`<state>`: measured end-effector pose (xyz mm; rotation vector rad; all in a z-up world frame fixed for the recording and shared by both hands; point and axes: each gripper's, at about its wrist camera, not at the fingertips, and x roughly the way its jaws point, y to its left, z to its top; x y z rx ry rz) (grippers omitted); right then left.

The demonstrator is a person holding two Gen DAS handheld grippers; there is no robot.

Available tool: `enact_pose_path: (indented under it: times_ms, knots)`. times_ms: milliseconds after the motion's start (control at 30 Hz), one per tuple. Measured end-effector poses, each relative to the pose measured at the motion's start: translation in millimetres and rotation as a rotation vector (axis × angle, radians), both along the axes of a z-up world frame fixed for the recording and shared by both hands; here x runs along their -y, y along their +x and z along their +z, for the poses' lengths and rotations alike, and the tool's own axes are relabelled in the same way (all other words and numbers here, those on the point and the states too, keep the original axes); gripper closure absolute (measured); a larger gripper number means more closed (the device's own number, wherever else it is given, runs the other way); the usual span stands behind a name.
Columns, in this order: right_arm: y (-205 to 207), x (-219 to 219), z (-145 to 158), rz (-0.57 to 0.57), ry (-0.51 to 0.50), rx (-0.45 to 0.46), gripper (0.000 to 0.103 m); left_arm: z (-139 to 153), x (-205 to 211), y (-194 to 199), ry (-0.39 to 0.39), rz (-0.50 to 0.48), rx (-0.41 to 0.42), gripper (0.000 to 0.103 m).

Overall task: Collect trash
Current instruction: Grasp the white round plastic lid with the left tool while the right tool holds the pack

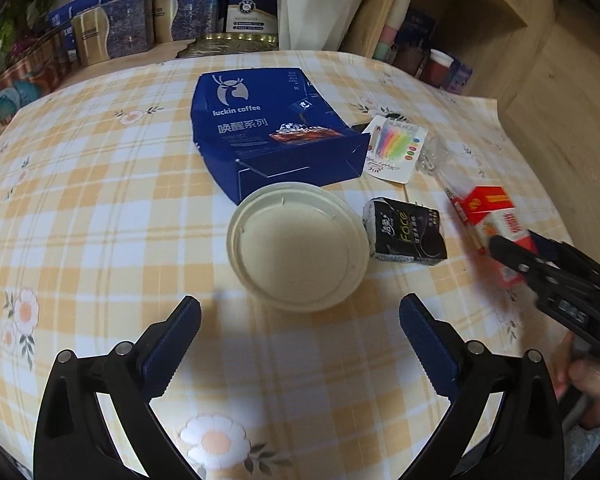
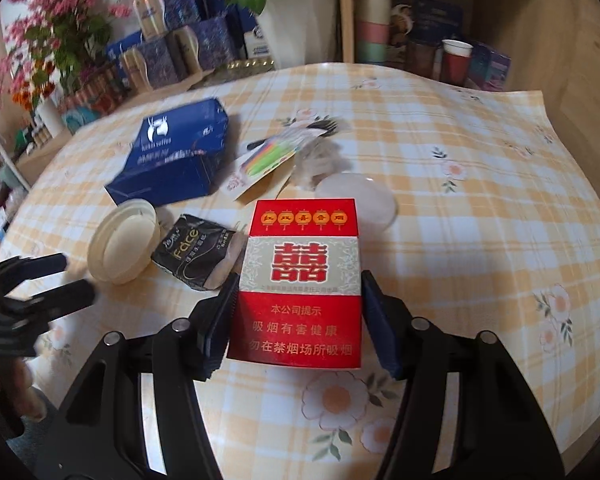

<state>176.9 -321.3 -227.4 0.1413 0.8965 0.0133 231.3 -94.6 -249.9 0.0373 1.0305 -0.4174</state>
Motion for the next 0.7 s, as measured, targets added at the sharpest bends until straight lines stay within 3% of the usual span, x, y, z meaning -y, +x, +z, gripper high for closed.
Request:
enact_pose_path:
  times_ms: [333, 700]
  knots:
    - [-39, 18, 10, -0.045, 0.14, 0.069, 0.043, -13, 20, 25, 0.048, 0.002, -0.056, 0.006]
    - [-53, 16, 12, -0.032, 0.177, 0.084, 0.043, -20, 28, 41, 0.118, 0.043, -0.04, 0.006]
